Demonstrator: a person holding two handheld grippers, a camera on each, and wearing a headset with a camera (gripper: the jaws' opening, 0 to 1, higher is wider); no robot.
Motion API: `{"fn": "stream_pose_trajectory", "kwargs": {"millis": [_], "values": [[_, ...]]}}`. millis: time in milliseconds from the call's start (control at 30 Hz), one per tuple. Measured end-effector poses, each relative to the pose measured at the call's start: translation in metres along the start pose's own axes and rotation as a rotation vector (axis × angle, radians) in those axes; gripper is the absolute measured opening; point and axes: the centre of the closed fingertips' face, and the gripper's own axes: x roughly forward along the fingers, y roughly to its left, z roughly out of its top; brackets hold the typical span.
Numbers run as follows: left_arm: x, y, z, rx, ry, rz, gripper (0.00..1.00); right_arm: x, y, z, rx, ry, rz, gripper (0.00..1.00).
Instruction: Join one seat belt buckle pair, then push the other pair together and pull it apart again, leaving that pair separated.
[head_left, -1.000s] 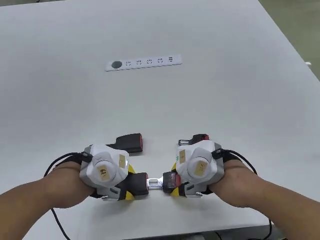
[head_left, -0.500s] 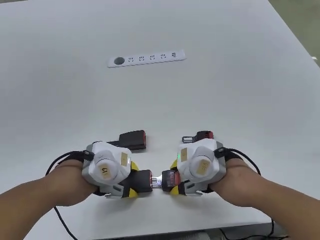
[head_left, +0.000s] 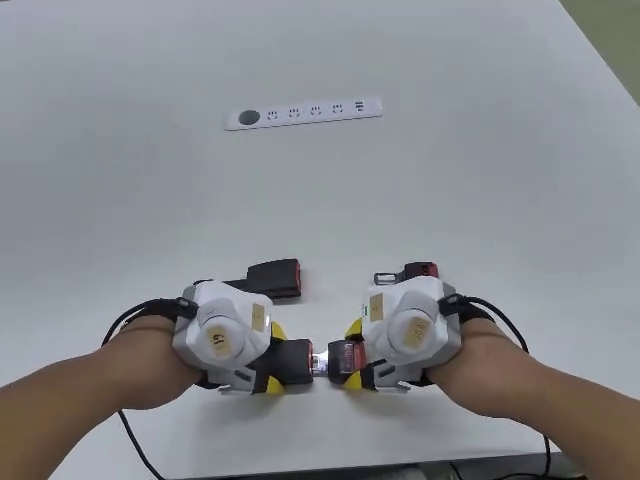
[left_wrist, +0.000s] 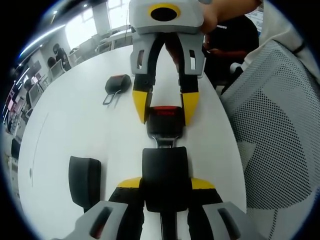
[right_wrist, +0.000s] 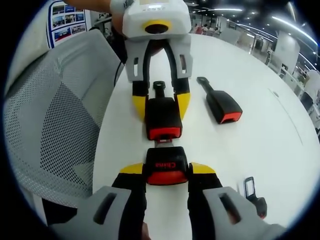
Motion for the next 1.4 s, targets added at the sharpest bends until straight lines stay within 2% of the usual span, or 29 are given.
{"fn": "stream_pose_trajectory", "kwargs": {"millis": [467,500,600,800,867,1400], "values": [[-0.001,-0.001,0.001,0.01,0.0,-0.001,0.32,0.011,0.002,0.009,0.031,-0.025,-0.016,0.29],[-0.001,-0.003,0.0,0.005,0.006,-0.006,0.32,0.011,0.001,0.007,0.018,-0.005,-0.032,0.29],[-0.001,-0.002,0.001,0.011,0.002,-0.001,0.32,0.012,0.004,0.008,0.025,-0.019,-0.023,0.29],[-0.002,0.0,-0.001,0.0,0.002,-0.004,0.32,0.011,0.004,0.005,0.004,0.004,-0.022,0.29],[-0.002,0.002,-0.002,0.022,0.001,-0.001,0.32,0.011,0.003,0.005,0.002,0.002,-0.021,0.28],[-0.003,0.005,0.0,0.002,-0.003,-0.005,0.32,0.01,0.001,0.005,0.014,0.012,-0.025,0.29]]}}
